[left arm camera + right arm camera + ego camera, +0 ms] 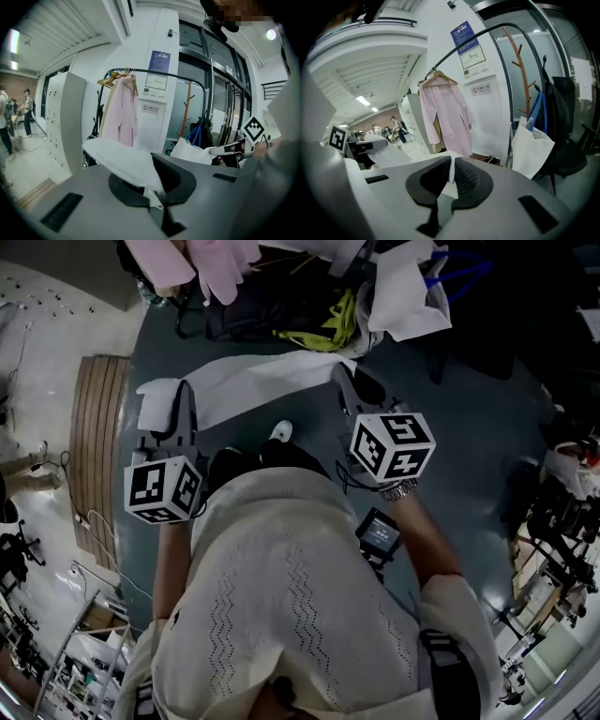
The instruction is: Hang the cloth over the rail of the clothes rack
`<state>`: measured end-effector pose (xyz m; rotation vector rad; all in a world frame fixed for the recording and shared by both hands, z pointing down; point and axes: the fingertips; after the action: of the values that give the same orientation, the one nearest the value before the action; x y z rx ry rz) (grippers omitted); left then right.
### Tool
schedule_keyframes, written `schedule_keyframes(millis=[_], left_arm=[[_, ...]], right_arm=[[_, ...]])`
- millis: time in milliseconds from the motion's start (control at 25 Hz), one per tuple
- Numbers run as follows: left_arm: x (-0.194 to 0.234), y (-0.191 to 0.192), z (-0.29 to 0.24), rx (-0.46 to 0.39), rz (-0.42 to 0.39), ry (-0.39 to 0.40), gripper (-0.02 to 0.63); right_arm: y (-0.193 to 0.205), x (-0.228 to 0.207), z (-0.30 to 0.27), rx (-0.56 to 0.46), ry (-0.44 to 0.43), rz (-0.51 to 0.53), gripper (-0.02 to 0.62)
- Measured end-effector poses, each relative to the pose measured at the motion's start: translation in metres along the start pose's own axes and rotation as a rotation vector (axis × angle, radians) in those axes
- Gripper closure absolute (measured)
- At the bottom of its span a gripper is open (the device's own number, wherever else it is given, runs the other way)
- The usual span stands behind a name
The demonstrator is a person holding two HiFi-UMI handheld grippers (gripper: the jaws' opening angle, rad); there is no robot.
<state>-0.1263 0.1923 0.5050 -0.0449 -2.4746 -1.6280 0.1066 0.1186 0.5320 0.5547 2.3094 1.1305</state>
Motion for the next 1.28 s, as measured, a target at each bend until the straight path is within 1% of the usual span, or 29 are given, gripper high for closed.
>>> schedule_keyframes(millis=[160,280,600,760,920,1000,1080,1160,1280], left_arm=[[-0.006,0.002,-0.017,0.03,0.007,0.025,0.591],[-0.005,-0.005,-0.034,0.036,-0.006,0.053,0.591],[-0.005,-0.022,-0.088,0.038,-0.045,0.177,0.591],[0.015,-0.033,-0.121,0.048,-0.049,0.212,0.591],[0.051,-0.059,-0.156,0.04,-0.029,0.25,0.591],[0.067,-0.073,-0.173,0.03,-0.048,0.275,0.591],[0.078,-0.087,-0.189,0.018,-0.084,0.305,0.591],[0.083,-0.099,-0.203,0.001,-0.107,0.339,0.591],[0.086,-0.117,-0.221,-0.016,-0.121,0.392,0.591]], right_arm=[[-0.005,-0.02,0.0,0.005,0.035,-0.015,0.572],[-0.009,-0.03,-0.001,0.001,0.065,-0.032,0.572],[-0.025,-0.055,-0.018,-0.019,0.173,-0.074,0.572],[-0.038,-0.058,-0.037,-0.033,0.214,-0.109,0.572],[-0.063,-0.053,-0.058,-0.051,0.265,-0.142,0.572],[-0.077,-0.048,-0.072,-0.067,0.288,-0.155,0.572],[-0.089,-0.044,-0.083,-0.088,0.311,-0.161,0.572],[-0.098,-0.044,-0.089,-0.107,0.342,-0.169,0.572],[-0.109,-0.048,-0.093,-0.13,0.388,-0.192,0.572]])
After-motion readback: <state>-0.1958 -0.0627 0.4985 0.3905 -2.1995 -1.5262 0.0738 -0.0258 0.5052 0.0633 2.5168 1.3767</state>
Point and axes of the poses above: the fingertips, and each gripper's own axes: z backward along the fingers, x to its left, y out of its underside, and after that the axes turned 2 degrees about x, right-handed
